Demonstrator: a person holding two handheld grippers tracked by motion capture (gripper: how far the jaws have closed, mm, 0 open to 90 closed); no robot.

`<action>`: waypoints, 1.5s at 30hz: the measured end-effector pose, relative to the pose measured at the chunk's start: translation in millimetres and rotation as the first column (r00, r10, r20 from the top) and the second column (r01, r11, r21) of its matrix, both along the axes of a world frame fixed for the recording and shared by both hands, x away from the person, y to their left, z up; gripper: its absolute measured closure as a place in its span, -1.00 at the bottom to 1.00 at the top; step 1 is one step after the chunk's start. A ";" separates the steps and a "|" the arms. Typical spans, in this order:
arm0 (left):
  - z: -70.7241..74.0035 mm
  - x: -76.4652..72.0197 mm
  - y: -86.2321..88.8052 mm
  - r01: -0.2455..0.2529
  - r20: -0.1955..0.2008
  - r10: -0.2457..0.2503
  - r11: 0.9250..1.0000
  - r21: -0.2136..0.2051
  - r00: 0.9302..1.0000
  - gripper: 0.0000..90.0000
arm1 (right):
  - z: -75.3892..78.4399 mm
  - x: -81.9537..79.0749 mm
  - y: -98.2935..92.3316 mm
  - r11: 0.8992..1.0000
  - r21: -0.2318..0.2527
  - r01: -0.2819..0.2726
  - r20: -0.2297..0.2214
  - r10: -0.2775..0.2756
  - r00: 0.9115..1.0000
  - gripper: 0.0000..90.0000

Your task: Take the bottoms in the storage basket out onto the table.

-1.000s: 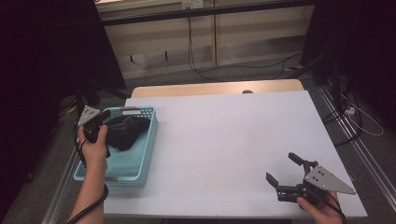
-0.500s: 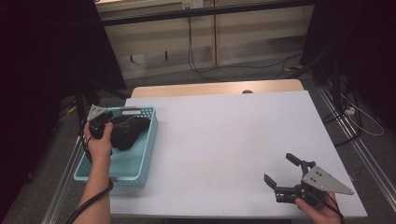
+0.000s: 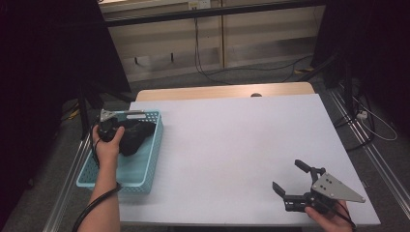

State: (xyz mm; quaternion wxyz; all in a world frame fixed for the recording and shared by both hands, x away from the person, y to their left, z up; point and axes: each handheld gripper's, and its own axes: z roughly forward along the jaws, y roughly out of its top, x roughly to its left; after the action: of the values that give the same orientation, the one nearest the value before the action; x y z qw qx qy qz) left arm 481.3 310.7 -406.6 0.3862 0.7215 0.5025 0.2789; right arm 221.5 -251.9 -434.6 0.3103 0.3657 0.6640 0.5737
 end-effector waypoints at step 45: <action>-43.5 14.0 -8.6 -0.139 -0.237 0.168 0.981 0.137 0.957 -0.95 | -1.6 -2.5 3.6 0.999 0.022 -0.038 -0.013 0.038 0.999 -0.98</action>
State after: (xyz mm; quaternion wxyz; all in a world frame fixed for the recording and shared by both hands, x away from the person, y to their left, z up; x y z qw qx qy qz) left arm 495.3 302.1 -450.1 0.2541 0.7310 0.5839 0.2452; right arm 219.0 -248.3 -436.3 0.2908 0.3603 0.6666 0.5842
